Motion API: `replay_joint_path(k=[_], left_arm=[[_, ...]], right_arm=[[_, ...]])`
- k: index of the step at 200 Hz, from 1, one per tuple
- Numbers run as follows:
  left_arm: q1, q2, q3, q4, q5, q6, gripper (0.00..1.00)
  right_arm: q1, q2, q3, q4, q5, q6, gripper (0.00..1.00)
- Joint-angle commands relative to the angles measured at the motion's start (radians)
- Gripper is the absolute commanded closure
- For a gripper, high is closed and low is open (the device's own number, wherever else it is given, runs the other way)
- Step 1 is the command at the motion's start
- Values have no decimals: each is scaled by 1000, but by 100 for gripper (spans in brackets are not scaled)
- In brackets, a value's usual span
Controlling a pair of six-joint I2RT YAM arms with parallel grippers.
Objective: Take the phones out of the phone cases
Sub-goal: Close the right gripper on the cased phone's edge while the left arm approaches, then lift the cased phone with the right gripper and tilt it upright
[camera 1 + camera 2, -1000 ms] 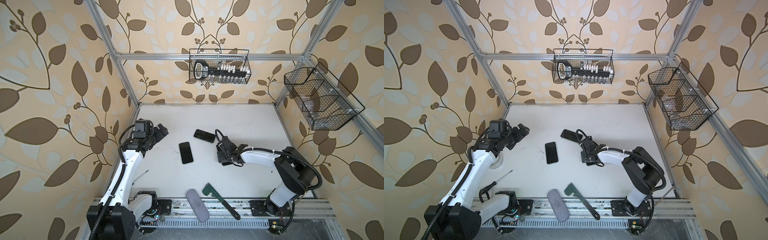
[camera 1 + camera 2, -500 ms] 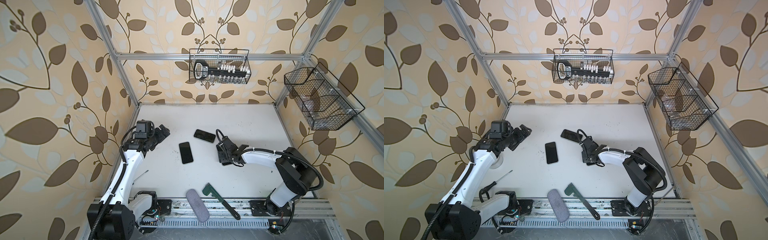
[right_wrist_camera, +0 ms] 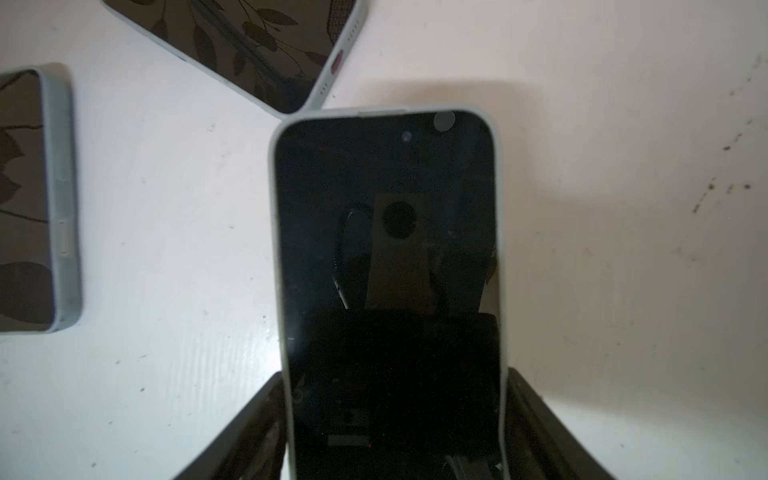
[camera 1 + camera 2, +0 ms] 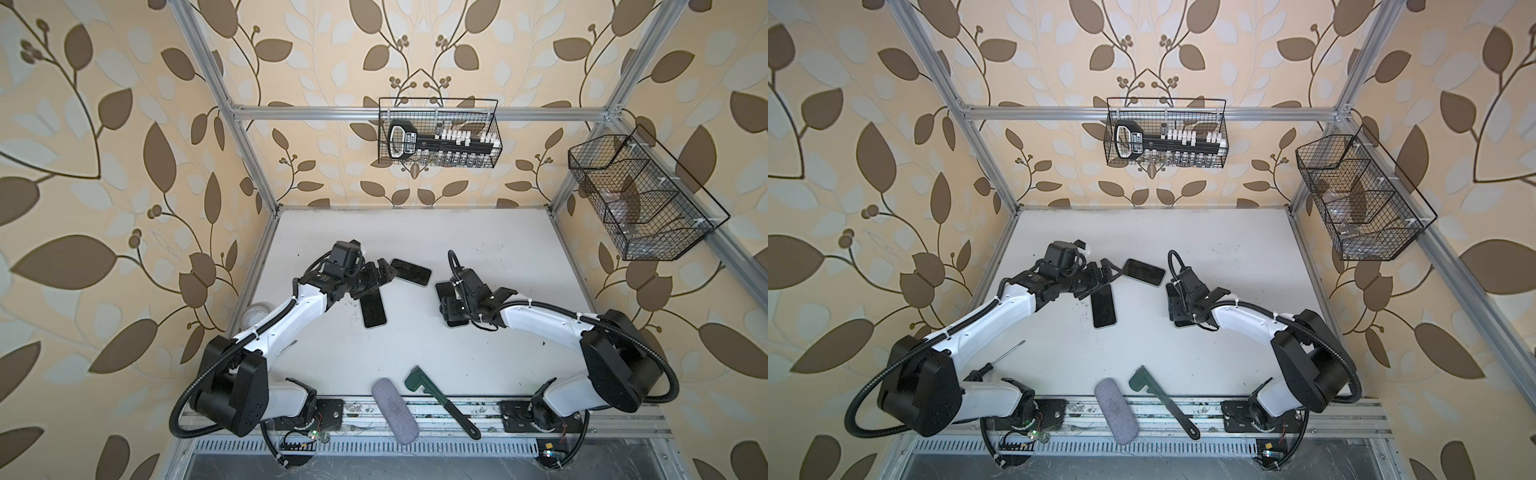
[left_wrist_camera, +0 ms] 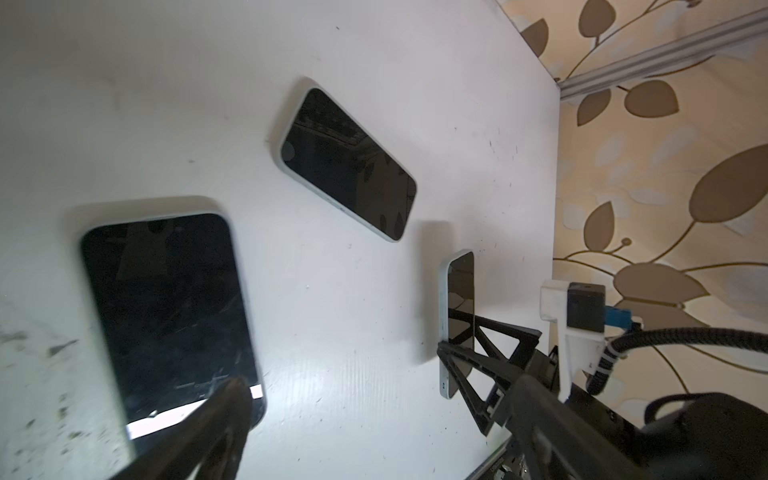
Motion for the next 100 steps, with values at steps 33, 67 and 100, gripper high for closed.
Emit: replay_joint_path(k=[33,67,100], left_arm=[[-137,166,135,183,55,-20,14],[-176,244,172,245,86,-57,16],[-210,292,198,268,109,-76,18]], right_arm=[[-15,-80,65,-53,-98,-24,34],[-8,-83,113,-73,-121,-30,34],[-13,-88,133,-63,-164,-30,34]])
